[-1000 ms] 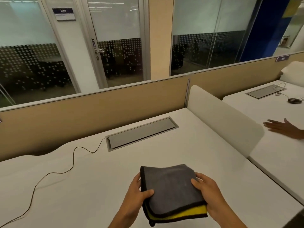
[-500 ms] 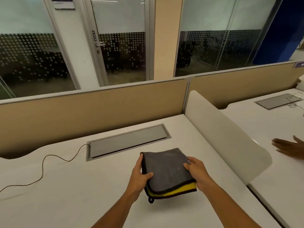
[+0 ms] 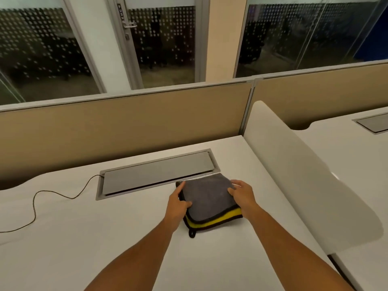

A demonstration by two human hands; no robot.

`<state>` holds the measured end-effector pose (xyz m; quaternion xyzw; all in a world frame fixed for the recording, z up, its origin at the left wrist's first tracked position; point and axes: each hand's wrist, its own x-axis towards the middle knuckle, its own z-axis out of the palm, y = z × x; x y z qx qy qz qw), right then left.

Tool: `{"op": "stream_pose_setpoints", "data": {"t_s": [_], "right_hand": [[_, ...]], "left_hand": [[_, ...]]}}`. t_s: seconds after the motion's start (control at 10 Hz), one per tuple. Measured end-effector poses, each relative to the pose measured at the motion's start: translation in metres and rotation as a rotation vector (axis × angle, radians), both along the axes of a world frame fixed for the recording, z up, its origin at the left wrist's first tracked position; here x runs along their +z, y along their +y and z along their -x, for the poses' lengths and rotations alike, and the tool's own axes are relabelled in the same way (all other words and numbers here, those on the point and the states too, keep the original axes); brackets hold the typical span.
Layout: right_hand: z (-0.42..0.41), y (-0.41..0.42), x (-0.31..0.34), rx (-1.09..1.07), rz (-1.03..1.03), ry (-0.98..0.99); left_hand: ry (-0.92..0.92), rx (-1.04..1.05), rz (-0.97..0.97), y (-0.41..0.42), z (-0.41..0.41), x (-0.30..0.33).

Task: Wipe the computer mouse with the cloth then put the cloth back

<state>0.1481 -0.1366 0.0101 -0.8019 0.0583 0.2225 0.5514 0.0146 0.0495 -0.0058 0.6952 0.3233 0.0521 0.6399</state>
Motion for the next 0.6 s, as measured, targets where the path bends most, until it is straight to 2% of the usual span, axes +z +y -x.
{"op": "stream_pose_setpoints", "data": {"t_s": [0.1, 0.4, 0.6], "right_hand": [[0.004, -0.006, -0.026, -0.020, 0.089, 0.041], [0.010, -0.003, -0.022, -0.035, 0.181, 0.013], [0.029, 0.005, 0.001, 0.052, 0.215, -0.110]], "left_hand": [[0.116, -0.055, -0.074, 0.006, -0.003, -0.020], [0.294, -0.328, -0.406, 0.012, -0.005, -0.016], [0.398, -0.306, -0.544, 0.027, 0.026, 0.008]]}}
